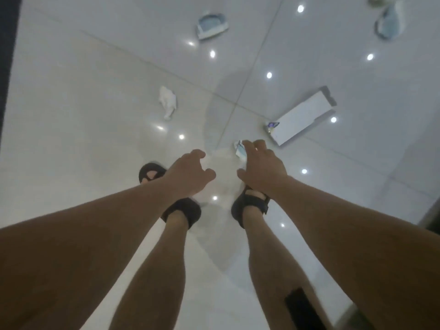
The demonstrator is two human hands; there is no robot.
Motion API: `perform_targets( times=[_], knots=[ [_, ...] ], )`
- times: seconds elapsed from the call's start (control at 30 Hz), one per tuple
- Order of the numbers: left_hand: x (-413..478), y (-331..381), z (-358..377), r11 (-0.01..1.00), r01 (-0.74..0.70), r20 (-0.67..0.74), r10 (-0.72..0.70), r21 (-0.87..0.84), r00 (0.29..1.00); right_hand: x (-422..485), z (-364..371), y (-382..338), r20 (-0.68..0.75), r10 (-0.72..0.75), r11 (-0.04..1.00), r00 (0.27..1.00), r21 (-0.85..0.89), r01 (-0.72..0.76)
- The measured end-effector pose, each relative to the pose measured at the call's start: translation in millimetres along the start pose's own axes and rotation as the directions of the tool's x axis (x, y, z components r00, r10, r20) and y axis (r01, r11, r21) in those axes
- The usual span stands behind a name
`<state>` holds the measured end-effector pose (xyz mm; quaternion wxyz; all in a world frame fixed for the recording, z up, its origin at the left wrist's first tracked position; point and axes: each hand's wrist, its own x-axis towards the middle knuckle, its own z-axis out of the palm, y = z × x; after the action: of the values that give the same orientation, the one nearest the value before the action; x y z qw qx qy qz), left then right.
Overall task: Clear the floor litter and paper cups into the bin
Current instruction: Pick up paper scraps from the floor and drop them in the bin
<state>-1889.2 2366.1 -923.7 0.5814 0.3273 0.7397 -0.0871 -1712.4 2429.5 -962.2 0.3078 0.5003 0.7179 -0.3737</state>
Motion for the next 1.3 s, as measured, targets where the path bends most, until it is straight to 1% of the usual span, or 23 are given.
perform_targets(
  times=[0.07, 0.2, 0.33, 0.47, 0.53, 0.6, 0.7, 0.77, 0.83, 0.9, 0.93, 1.0, 1.07, 1.13, 1.2, 1.3],
  knots=[
    [37, -16, 16, 1.0, 0.021, 0.007, -0.021, -0.019, 1.0, 37, 26, 9, 0.01, -0.023, 0.998, 1.0, -0.062, 0.024],
    [87, -41, 42, 0.99, 0.035, -0.017, -0.038, -0.139, 0.999, 92, 68, 21, 0.029, -0.027, 0.99, 0.999, -0.136, 0.03],
    [105, -59, 65, 0.971, 0.068, 0.019, -0.065, -0.227, 0.998, 119, 97, 29, -0.104, -0.029, 0.996, 0.994, -0.083, 0.02],
    [101, -63, 70, 0.944, 0.082, 0.037, -0.074, -0.319, 0.997, 116, 103, 24, -0.113, -0.078, 0.997, 0.991, -0.023, 0.075],
    [93, -59, 63, 0.921, 0.086, 0.024, -0.083, -0.38, 0.996, 104, 98, 9, -0.119, -0.16, 0.986, 0.98, 0.028, 0.164],
    [85, -55, 51, 0.888, 0.068, 0.011, -0.071, -0.456, 0.997, 90, 88, -12, -0.142, -0.299, 0.95, 0.944, 0.054, 0.309],
    [75, -50, 24, 0.83, 0.009, -0.024, -0.027, -0.557, 0.999, 74, 70, -42, -0.199, -0.513, 0.845, 0.835, 0.053, 0.532],
    [72, -51, 7, 0.814, -0.04, -0.073, -0.003, -0.579, 0.997, 73, 58, -58, -0.209, -0.594, 0.787, 0.777, 0.054, 0.615],
    [71, -55, -7, 0.815, -0.068, -0.12, -0.001, -0.575, 0.993, 81, 46, -70, -0.175, -0.633, 0.759, 0.754, 0.047, 0.649],
    [74, -64, -18, 0.827, -0.08, -0.177, -0.024, -0.557, 0.984, 97, 35, -80, -0.089, -0.655, 0.754, 0.75, -0.009, 0.657],
    [76, -71, -23, 0.824, -0.071, -0.202, -0.053, -0.562, 0.978, 109, 30, -84, -0.042, -0.646, 0.763, 0.762, -0.045, 0.644],
    [83, -90, -32, 0.808, -0.037, -0.247, -0.136, -0.587, 0.96, 138, 22, -96, 0.019, -0.586, 0.798, 0.81, -0.157, 0.581],
    [92, -111, -39, 0.807, -0.013, -0.282, -0.191, -0.591, 0.94, 169, 17, -113, 0.004, -0.524, 0.815, 0.852, -0.288, 0.503],
    [101, -128, -42, 0.79, -0.013, -0.304, -0.221, -0.612, 0.927, 198, 18, -134, -0.055, -0.51, 0.805, 0.859, -0.382, 0.454],
    [108, -139, -43, 0.763, -0.018, -0.304, -0.236, -0.646, 0.923, 221, 24, -155, -0.087, -0.501, 0.798, 0.861, -0.432, 0.421],
    [117, -150, -40, 0.731, -0.021, -0.294, -0.248, -0.682, 0.923, 238, 39, -173, -0.073, -0.491, 0.784, 0.868, -0.472, 0.404]
  ],
)
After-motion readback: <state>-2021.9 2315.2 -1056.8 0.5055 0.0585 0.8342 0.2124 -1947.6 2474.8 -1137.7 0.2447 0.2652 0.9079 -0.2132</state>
